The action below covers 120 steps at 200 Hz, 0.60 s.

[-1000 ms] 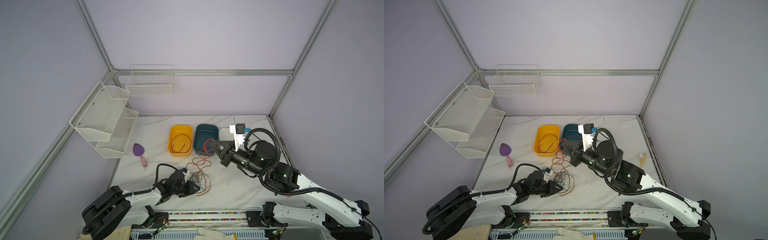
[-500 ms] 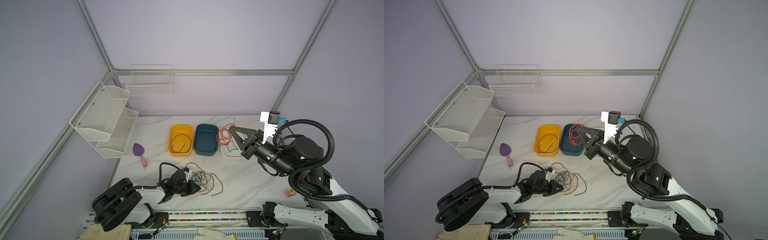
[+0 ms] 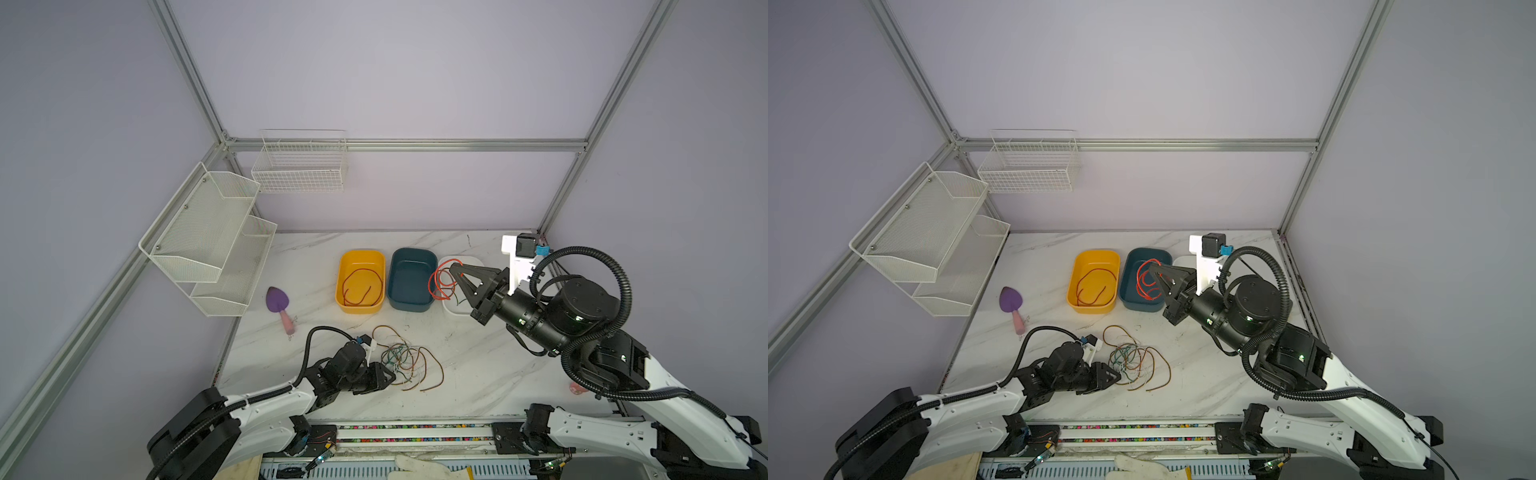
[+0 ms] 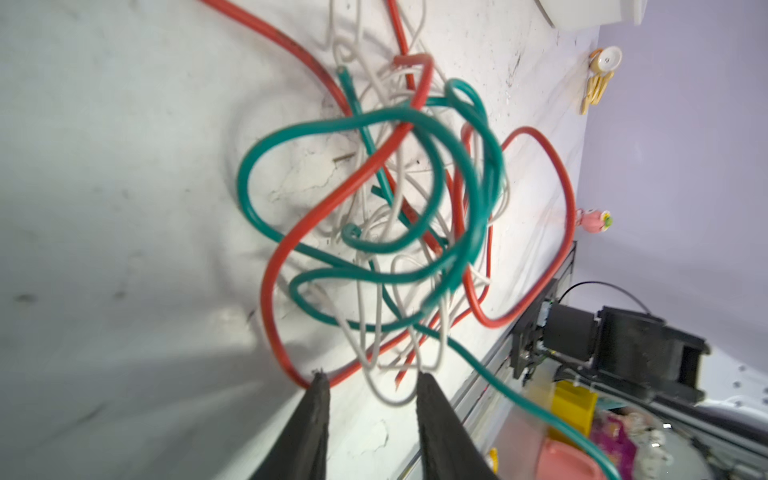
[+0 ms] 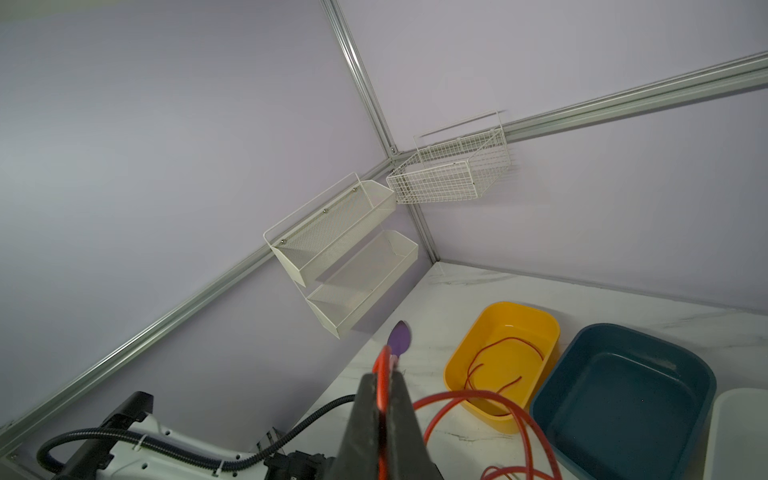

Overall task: Untangle the cables
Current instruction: 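Carry the red wire over the yellow tub with the right gripper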

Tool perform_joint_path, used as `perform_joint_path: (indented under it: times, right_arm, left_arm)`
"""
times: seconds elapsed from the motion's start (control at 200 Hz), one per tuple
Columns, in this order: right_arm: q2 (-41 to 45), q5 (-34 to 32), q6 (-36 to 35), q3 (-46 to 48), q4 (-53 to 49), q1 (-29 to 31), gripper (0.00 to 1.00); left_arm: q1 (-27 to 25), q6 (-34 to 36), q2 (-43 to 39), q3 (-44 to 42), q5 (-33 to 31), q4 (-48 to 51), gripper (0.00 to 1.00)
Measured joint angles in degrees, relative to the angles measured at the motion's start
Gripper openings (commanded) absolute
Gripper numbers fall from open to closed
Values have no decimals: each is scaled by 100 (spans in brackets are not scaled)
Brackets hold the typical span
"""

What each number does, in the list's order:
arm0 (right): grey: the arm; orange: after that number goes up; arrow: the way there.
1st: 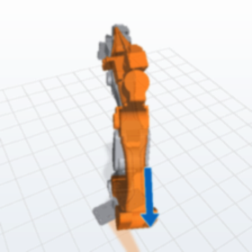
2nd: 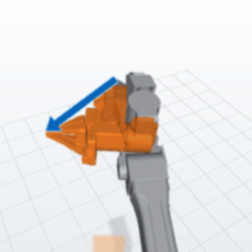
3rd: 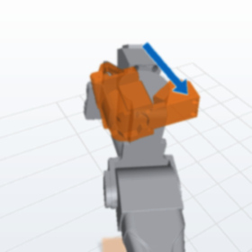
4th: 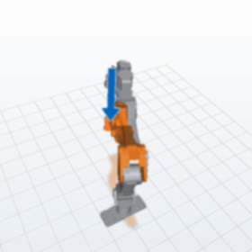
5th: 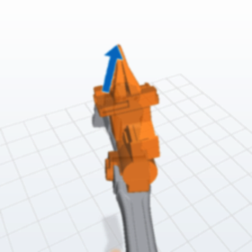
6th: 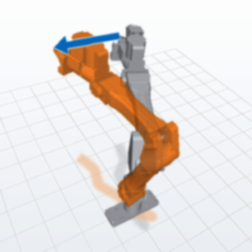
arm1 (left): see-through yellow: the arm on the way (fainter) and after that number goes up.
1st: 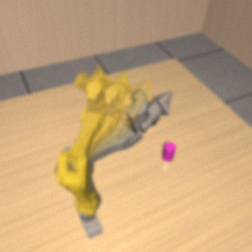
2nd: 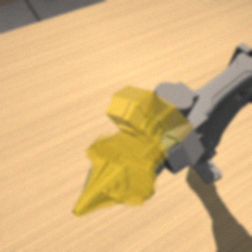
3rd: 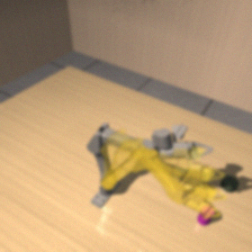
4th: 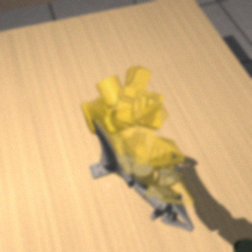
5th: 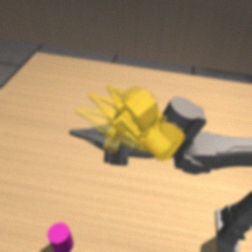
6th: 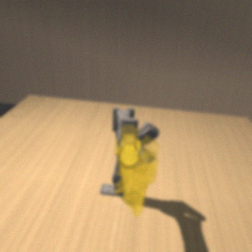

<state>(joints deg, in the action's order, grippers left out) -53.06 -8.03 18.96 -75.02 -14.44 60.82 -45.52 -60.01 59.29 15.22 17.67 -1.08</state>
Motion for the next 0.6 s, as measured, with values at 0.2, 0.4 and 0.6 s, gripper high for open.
perform_joint_path:
  times: [0.2,0.4,0.6]
  right_arm:
    - [-251,-4,-26,140,50,0,0]
    - [-623,11,-63,142,221,0,0]
    - [-1117,33,-195,109,378,-2,0]
  left_arm:
    - [0,461,-1305,699,-632,1552,85]
    - [13,1128,-1818,1565,-1276,2857,95]
    - [13,1963,-1670,2647,-2256,4133,100]
